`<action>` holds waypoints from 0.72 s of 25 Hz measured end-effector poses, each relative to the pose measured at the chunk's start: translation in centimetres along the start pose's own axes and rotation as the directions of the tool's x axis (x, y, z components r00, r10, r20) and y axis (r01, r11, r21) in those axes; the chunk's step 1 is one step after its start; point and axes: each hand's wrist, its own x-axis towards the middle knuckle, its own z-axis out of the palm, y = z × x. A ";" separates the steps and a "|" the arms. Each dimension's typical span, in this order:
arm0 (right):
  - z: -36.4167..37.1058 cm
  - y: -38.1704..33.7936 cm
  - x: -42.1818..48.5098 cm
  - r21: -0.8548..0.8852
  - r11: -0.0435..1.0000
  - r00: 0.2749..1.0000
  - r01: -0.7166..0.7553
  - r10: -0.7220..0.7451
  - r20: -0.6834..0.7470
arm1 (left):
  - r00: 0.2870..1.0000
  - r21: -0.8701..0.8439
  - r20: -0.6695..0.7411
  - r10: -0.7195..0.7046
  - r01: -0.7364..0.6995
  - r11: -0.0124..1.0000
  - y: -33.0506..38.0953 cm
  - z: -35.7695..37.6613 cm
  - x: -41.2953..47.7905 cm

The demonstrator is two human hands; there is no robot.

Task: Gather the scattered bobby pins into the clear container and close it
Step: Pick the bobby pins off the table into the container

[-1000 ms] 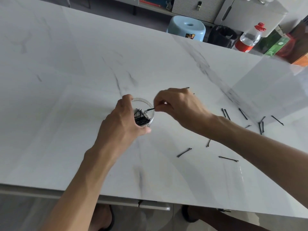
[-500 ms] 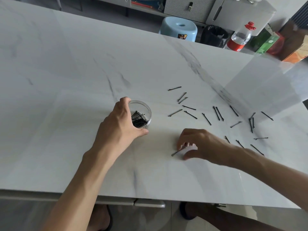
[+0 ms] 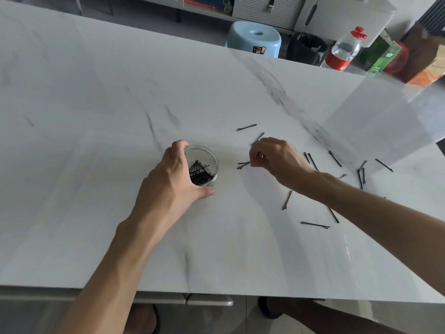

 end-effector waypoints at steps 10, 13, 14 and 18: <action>1.5 0.8 1.6 -0.113 0.984 0.986 0.137 -0.126 0.106 | 1.000 -0.014 0.003 0.015 -0.015 1.000 0.6 0.6 0.4; 1.2 1.6 0.3 0.019 0.999 0.997 -0.040 0.041 -0.062 | 0.999 -0.007 -0.003 0.032 -0.032 0.999 0.8 0.8 0.4; 0.9 2.2 -0.3 0.086 0.988 0.982 -0.126 0.137 -0.129 | 0.999 -0.004 -0.003 0.034 -0.034 0.999 0.9 0.9 0.3; 0.0 3.4 -2.5 0.162 0.925 0.931 -0.343 0.357 -0.070 | 0.999 -0.006 0.000 0.034 -0.034 0.999 1.1 1.1 0.3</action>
